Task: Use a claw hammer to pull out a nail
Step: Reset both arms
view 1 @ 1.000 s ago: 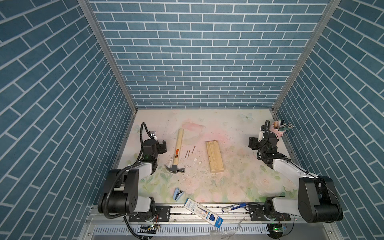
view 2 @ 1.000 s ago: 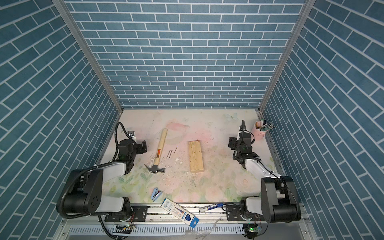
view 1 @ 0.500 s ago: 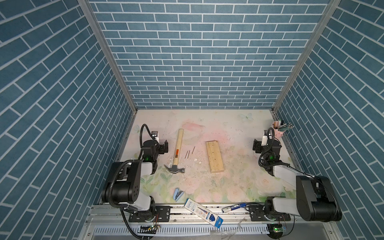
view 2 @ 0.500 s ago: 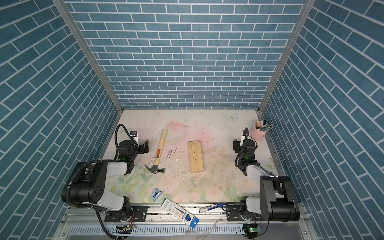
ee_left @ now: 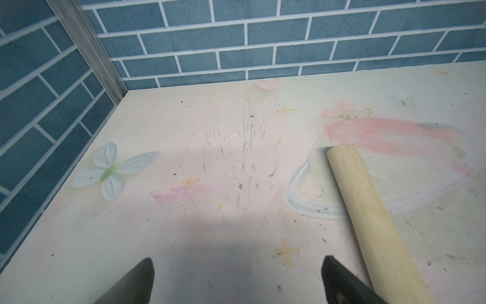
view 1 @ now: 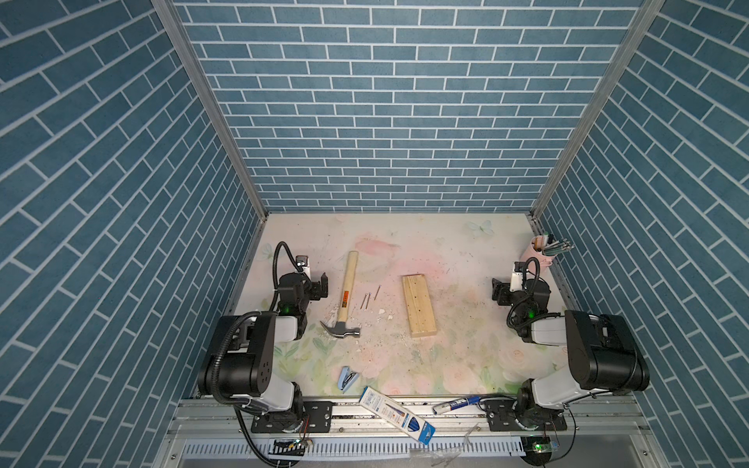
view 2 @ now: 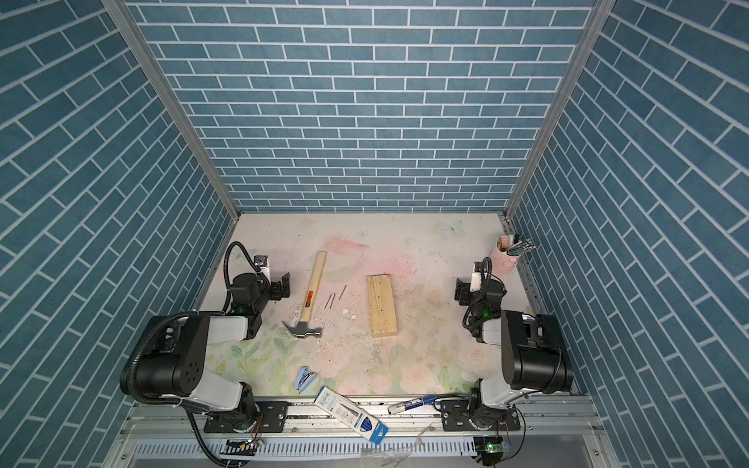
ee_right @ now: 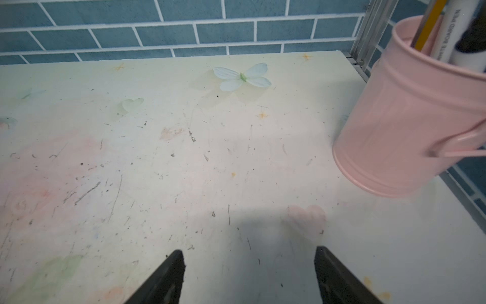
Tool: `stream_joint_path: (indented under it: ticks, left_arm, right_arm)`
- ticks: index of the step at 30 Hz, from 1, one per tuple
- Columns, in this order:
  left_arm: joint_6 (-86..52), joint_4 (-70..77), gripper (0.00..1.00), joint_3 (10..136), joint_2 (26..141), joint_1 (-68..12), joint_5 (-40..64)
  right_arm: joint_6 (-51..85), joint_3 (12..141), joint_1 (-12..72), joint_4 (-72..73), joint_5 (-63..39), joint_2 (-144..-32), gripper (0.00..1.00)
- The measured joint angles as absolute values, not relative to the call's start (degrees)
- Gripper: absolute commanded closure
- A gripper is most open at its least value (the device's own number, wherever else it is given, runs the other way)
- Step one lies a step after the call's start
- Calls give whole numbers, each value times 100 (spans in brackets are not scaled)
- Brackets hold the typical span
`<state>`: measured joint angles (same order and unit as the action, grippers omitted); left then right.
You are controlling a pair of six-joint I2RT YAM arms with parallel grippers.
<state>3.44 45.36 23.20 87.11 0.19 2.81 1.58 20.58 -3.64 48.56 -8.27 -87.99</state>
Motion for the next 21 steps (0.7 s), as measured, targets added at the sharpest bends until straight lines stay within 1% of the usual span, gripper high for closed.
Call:
stream_joint_path:
  ticks: [7,21]
  left_arm:
    - [349,4536,1,2320,8711,19,281]
    - [349,4536,1,2320,8711,19,294]
  right_arm:
    - [121,2130,-425,4890,-987,-8799,1]
    - [123,2130,-429,4882,-963,-8799,1]
